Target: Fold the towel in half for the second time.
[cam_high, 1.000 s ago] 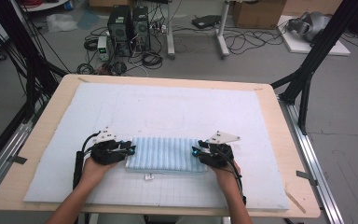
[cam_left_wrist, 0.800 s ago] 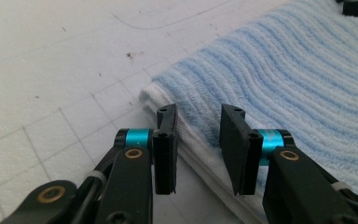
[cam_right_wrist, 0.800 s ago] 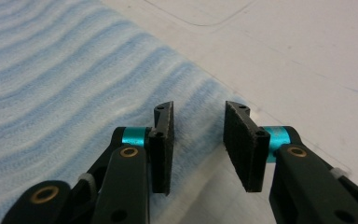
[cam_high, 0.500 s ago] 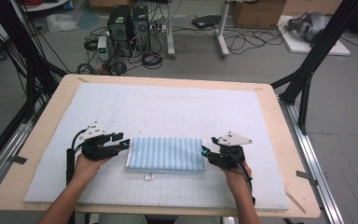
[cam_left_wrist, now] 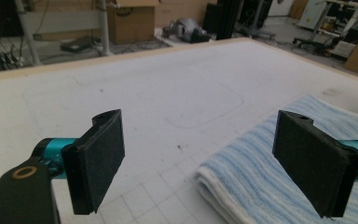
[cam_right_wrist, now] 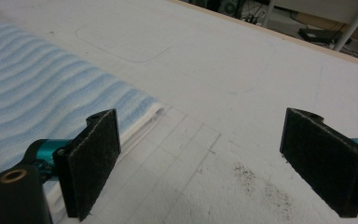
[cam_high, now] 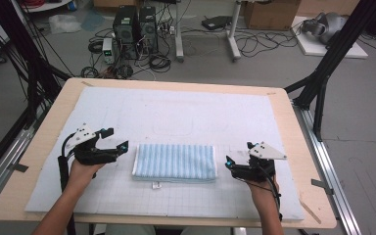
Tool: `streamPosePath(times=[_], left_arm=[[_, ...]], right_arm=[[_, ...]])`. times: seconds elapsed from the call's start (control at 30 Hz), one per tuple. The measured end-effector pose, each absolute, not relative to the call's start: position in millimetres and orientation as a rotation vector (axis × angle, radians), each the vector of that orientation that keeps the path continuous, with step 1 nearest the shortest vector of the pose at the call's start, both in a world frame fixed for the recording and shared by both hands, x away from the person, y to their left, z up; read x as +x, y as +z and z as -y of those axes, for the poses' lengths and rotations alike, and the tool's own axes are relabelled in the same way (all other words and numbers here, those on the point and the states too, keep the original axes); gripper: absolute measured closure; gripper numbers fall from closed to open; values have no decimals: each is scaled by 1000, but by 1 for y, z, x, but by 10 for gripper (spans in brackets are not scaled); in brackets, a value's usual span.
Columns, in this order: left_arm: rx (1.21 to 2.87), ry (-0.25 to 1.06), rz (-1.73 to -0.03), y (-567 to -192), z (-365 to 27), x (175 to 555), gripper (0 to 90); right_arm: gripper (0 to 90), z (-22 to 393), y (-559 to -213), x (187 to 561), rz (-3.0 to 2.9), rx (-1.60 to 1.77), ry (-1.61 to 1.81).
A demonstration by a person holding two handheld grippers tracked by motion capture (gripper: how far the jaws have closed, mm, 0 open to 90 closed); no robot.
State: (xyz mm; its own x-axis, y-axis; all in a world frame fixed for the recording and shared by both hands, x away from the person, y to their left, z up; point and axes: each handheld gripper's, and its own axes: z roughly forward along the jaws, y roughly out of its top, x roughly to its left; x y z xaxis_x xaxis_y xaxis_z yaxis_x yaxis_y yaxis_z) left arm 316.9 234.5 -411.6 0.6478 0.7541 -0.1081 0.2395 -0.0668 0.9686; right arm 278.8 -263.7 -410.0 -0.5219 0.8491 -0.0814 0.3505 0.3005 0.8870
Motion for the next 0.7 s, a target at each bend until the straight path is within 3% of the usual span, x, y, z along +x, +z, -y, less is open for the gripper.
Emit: streamPosePath(times=[0.7], left_arm=[[1604,535,-849,-410,-247,310,178]], right_arm=[[114,272,-406,280,-1975,1082,1174]])
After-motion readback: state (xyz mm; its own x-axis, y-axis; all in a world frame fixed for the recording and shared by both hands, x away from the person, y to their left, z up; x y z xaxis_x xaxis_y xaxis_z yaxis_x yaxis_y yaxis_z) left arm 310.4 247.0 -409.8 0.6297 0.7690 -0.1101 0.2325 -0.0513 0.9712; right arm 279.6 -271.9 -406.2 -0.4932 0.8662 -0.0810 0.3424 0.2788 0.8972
